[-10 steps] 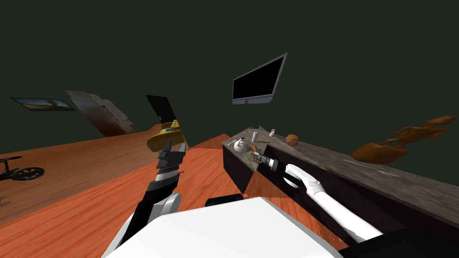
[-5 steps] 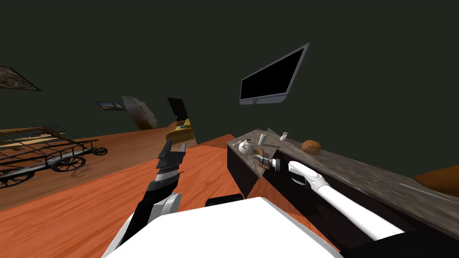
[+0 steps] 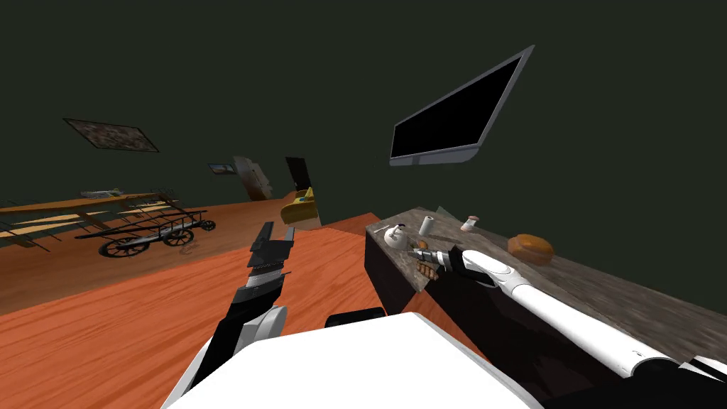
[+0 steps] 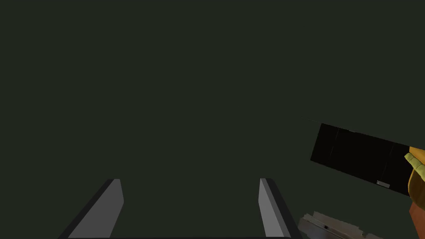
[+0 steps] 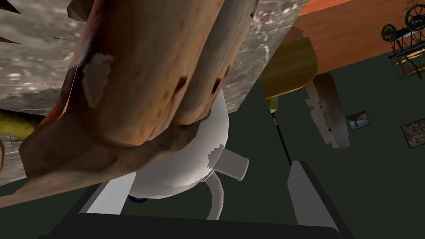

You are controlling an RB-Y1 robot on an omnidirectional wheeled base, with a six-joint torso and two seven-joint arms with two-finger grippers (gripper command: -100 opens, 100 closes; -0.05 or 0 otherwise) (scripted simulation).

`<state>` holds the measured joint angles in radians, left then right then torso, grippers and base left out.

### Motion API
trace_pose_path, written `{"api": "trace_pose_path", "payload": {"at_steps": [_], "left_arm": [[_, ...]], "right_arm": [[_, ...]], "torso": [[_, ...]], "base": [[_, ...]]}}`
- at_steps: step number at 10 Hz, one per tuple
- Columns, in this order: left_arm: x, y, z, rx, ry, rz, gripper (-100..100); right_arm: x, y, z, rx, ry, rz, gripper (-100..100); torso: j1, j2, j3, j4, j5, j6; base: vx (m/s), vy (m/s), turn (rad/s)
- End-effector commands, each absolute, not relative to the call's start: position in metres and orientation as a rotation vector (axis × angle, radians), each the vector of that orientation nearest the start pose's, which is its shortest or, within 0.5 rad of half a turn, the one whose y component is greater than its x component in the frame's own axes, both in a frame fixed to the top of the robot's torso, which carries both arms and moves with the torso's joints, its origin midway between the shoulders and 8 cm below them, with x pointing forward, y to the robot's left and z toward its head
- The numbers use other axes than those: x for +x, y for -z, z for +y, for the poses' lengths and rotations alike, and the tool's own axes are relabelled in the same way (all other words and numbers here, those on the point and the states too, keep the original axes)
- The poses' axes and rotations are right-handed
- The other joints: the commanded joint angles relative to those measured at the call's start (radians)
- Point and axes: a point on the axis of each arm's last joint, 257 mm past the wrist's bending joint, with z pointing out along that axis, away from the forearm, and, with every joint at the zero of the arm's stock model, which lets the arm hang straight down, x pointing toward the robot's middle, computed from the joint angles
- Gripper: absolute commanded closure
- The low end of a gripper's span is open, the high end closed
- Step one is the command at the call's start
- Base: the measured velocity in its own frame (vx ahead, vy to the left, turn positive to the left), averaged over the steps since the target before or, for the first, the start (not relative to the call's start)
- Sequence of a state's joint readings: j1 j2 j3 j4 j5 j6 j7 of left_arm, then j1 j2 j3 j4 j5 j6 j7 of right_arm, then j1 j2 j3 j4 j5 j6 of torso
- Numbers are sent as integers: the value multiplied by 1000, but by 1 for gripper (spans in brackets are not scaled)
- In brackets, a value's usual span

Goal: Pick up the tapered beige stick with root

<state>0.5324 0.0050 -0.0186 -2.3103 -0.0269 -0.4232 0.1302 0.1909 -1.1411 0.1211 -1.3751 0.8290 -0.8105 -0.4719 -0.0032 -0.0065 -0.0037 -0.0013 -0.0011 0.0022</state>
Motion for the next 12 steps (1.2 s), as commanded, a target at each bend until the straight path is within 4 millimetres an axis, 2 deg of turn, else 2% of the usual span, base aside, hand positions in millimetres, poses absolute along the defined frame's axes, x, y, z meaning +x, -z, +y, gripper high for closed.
{"api": "trace_pose_path", "payload": {"at_steps": [1, 3, 4, 6, 9, 12], "left_arm": [[350, -12, 275, -756, 1393, 646, 0], [350, -12, 275, -756, 1393, 646, 0], [350, -12, 275, -756, 1393, 646, 0], [350, -12, 275, -756, 1393, 646, 0], [349, -12, 275, -756, 1393, 646, 0], [349, -12, 275, -756, 1393, 646, 0]], "right_arm": [[379, 288, -429, -299, -601, 2273, -100], [366, 295, -455, -338, -543, 2379, -100], [366, 293, -460, -352, -523, 2388, -100], [349, 298, -487, -392, -455, 2500, -100], [313, 306, -524, -438, -369, 2672, -100], [276, 316, -547, -462, -330, 2817, -100]], "torso": [[0, 0, 0, 0, 0, 0], [-1, -2, -1, 0, 0, -1], [-2, -3, -2, -1, 0, -1], [0, -2, -1, 0, 0, 0], [1, -5, -3, -1, 0, 0], [3, -5, -3, -1, 1, 0]], "base": [[19, -43, 205], [56, -70, 320], [38, -61, 83], [50, -38, 183], [76, -28, 189], [84, -3, 109]]}}
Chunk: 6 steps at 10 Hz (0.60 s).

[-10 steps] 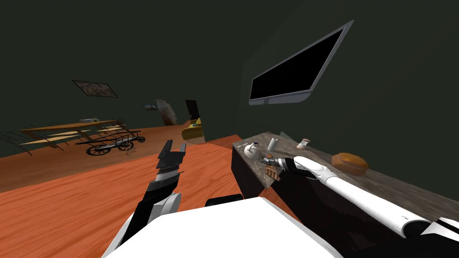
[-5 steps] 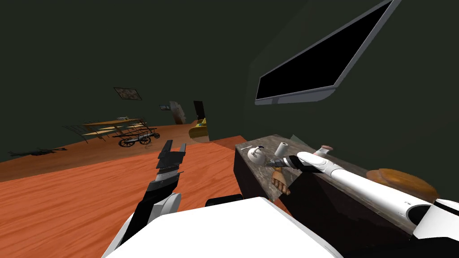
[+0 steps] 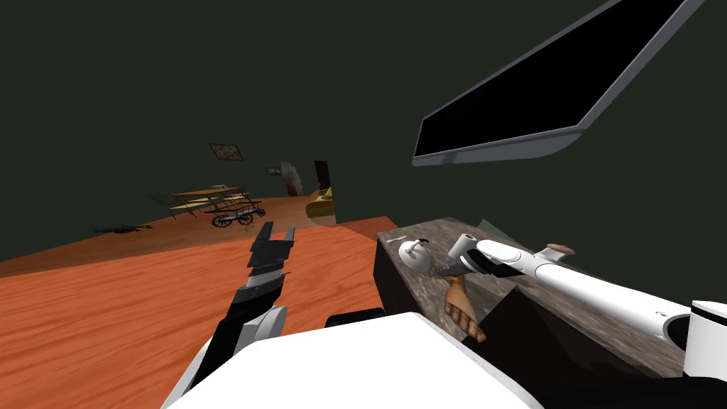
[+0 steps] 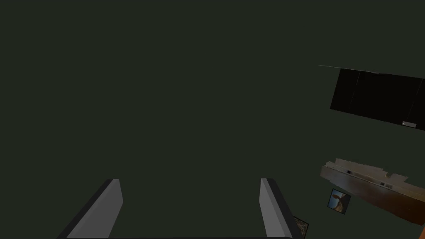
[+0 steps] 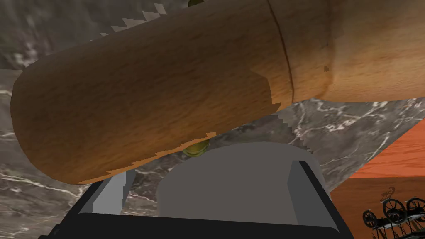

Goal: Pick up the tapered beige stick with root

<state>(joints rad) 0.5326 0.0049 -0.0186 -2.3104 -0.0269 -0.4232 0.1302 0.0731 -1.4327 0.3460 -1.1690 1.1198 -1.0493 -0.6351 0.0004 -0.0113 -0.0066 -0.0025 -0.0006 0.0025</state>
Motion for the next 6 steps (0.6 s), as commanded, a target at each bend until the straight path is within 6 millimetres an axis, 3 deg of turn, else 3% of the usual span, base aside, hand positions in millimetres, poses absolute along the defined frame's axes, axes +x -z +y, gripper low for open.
{"api": "trace_pose_path", "payload": {"at_steps": [1, 2, 4, 5, 6], "left_arm": [[349, -12, 275, -756, 1393, 646, 0], [349, -12, 275, -756, 1393, 646, 0], [349, -12, 275, -756, 1393, 646, 0], [349, -12, 275, -756, 1393, 646, 0], [349, -12, 275, -756, 1393, 646, 0]], "right_arm": [[265, 319, -551, -468, -323, 2854, -100], [250, 323, -557, -474, -317, 2903, -100], [255, 323, -557, -474, -319, 2895, -100], [254, 323, -557, -473, -319, 2897, 0], [256, 327, -560, -417, -312, 2899, -100]], "torso": [[0, 0, 0, 0, 0, 0], [0, 0, 0, 0, 0, 0], [0, 1, 0, 0, 0, 0], [0, 3, 2, 1, 0, 0], [0, 5, 3, 1, 0, 0]], "base": [[72, 2, 76], [88, 8, 73], [44, -1, 12], [5, 0, 2], [-81, -17, 228]]}}
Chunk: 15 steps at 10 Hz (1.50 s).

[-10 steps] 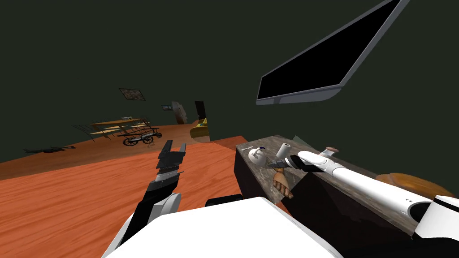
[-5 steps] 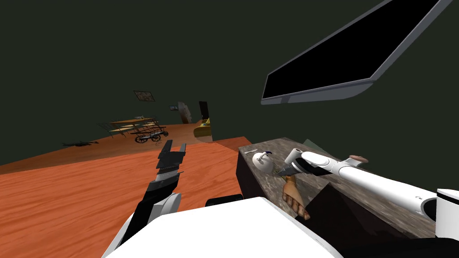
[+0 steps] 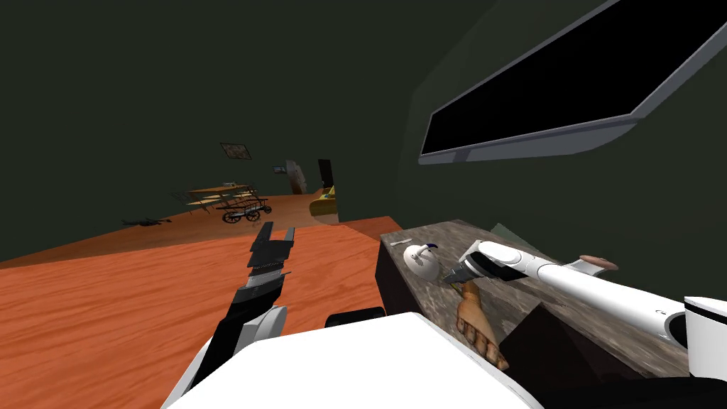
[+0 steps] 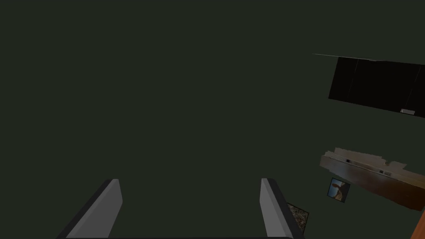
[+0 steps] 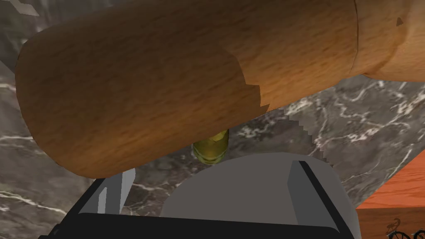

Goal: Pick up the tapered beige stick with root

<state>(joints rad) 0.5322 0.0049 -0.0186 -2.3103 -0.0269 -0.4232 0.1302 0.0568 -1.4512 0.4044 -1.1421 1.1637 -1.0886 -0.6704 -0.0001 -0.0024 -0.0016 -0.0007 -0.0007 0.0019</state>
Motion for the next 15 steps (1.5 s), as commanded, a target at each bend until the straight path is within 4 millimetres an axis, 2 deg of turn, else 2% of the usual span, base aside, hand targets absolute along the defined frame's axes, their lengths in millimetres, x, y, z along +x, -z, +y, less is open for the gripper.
{"api": "trace_pose_path", "payload": {"at_steps": [1, 4, 6, 7, 11, 12, 13, 15], "left_arm": [[350, -12, 275, -756, 1394, 645, 0], [350, -12, 275, -756, 1394, 646, 0], [350, -12, 275, -756, 1393, 646, 0], [350, -12, 275, -756, 1393, 646, 0], [349, -12, 275, -756, 1393, 646, 0], [349, -12, 275, -756, 1393, 646, 0], [349, -12, 275, -756, 1393, 646, 0], [349, -12, 275, -756, 1393, 646, 0]], "right_arm": [[256, 329, -562, -389, -309, 2900, -100], [259, 340, -569, -250, -291, 2902, -100], [259, 340, -569, -247, -291, 2901, -100], [260, 340, -570, -240, -290, 2901, 100], [260, 340, -570, -241, -289, 2900, 100], [260, 340, -570, -241, -289, 2900, 0], [258, 338, -568, -278, -295, 2902, 100], [257, 331, -563, -361, -305, 2901, 100]], "torso": [[0, 0, 0, 0, 0, 0], [-3, 8, 5, 2, -1, 1], [-3, 8, 5, 2, -1, 1], [-2, 4, 3, 2, 0, 2], [0, -3, -1, 0, 0, 2], [0, -3, -1, 0, 0, 2], [0, -3, -1, 0, 0, 2], [2, -8, -4, -1, 1, 5]], "base": [[-143, -22, 343], [-178, -59, 290], [-129, -24, 160], [-13, -3, -9], [-1, -1, 0], [0, 0, 0], [71, 25, -236], [178, 38, -329]]}}
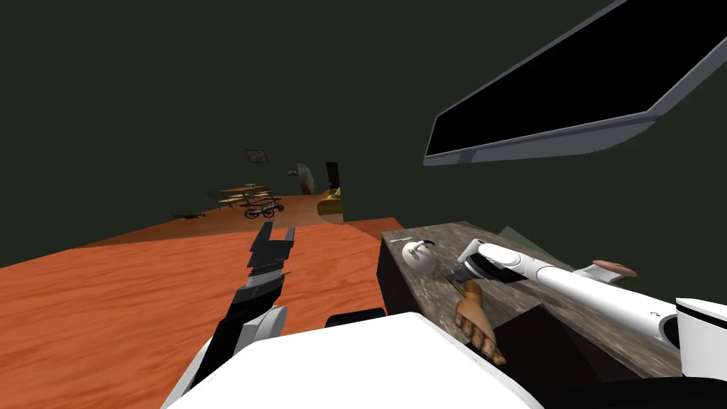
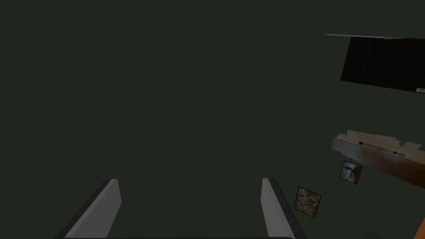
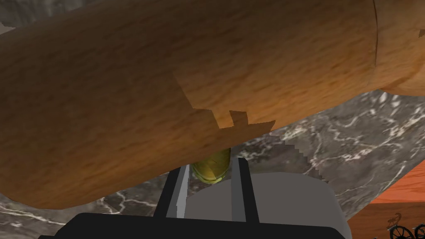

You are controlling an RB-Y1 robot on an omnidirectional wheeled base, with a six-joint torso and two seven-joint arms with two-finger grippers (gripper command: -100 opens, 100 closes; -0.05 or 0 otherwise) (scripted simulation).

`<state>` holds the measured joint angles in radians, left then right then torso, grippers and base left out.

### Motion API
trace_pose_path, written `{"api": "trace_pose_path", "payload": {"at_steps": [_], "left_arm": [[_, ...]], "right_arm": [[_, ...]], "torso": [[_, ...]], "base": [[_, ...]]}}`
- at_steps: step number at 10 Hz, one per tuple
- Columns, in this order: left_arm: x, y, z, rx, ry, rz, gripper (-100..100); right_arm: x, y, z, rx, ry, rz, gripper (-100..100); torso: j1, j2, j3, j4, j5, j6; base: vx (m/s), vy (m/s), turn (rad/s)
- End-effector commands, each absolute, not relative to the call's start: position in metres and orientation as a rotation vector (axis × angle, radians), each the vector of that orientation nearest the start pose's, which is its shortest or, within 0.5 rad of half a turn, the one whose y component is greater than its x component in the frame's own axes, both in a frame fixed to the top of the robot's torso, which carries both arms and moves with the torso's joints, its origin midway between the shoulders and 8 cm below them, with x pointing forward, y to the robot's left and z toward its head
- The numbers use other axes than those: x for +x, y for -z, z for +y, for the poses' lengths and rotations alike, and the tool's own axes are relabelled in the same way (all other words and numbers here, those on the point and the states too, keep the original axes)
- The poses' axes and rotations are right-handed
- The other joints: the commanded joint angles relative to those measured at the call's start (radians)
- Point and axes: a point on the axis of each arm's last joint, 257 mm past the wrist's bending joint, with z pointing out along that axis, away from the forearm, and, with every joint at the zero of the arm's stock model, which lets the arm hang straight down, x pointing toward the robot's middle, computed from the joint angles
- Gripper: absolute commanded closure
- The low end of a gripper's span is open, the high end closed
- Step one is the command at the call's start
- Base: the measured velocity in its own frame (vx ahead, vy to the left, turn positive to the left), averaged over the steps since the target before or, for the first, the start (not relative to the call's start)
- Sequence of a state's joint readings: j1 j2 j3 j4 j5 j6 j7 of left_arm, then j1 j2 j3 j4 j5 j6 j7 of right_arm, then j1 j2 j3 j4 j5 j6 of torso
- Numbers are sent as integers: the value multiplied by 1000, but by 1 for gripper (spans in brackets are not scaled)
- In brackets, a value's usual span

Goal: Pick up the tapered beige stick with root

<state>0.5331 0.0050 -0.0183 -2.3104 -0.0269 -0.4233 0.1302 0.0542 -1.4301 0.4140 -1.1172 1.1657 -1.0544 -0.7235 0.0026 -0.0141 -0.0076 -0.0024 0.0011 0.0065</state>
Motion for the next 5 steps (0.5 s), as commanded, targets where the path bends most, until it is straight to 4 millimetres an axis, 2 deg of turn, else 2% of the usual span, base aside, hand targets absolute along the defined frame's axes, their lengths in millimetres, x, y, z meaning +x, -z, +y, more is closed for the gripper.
{"api": "trace_pose_path", "payload": {"at_steps": [1, 3, 4, 5], "left_arm": [[349, -12, 275, -756, 1393, 646, 0], [349, -12, 275, -756, 1393, 646, 0], [349, -12, 275, -756, 1393, 646, 0], [349, -12, 275, -756, 1393, 646, 0]], "right_arm": [[256, 329, -562, -389, -309, 2900, 100], [255, 323, -557, -473, -319, 2897, 100], [256, 325, -559, -448, -315, 2899, 100], [255, 325, -559, -455, -316, 2900, 0]], "torso": [[0, 0, 0, 0, 0, 0], [1, -1, -1, 0, 0, -1], [1, -1, 0, 0, 1, -1], [0, 4, 2, 1, 0, -3]], "base": [[179, 37, -268], [177, 45, -304], [65, 26, -60], [11, 5, 12]]}}
